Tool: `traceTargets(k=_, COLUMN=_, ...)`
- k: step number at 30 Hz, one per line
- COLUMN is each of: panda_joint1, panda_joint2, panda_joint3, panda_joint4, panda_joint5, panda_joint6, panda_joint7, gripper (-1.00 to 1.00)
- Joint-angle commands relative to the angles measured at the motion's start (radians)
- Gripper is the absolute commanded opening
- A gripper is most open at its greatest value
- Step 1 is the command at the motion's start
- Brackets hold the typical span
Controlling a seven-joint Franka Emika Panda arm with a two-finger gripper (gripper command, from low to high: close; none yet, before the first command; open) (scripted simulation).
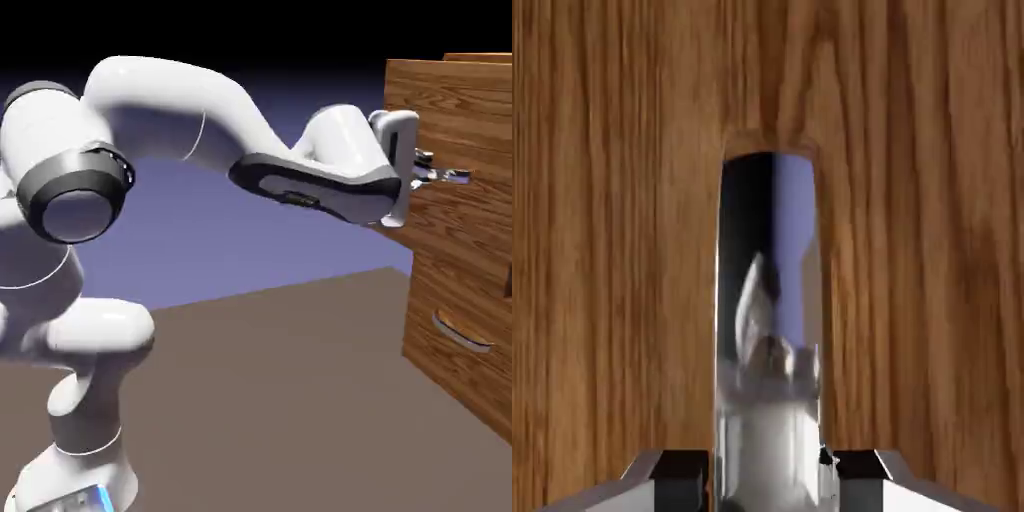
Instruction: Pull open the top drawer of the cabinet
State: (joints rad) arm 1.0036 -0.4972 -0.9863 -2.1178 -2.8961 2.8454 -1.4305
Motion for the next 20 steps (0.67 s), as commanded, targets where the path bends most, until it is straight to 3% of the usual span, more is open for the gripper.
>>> traceTargets(k=1, panda_joint1=-0.036, panda_joint2=-0.008, panda_joint3=0.032, panda_joint4=-0.019, panda_joint5=-0.001, panda_joint6=0.002, panda_joint7=0.004, gripper=-1.00)
traceTargets(k=11, panda_joint1=-0.398, panda_joint2=-0.225, panda_joint3=0.336, panda_joint4=-0.278, panda_joint5=0.064, panda_joint6=0.036, panda_joint7=-0.068, gripper=-1.00)
traceTargets(k=16, panda_joint1=-0.537, panda_joint2=-0.248, panda_joint3=0.455, panda_joint4=-0.322, panda_joint5=0.003, panda_joint6=0.073, panda_joint7=0.051, gripper=-1.00)
traceTargets(k=17, panda_joint1=-0.537, panda_joint2=-0.248, panda_joint3=0.455, panda_joint4=-0.322, panda_joint5=0.003, panda_joint6=0.073, panda_joint7=0.051, gripper=1.00)
traceTargets(k=20, panda_joint1=-0.596, panda_joint2=-0.321, panda_joint3=0.493, panda_joint4=-0.375, panda_joint5=0.025, panda_joint6=0.104, panda_joint7=0.029, gripper=1.00)
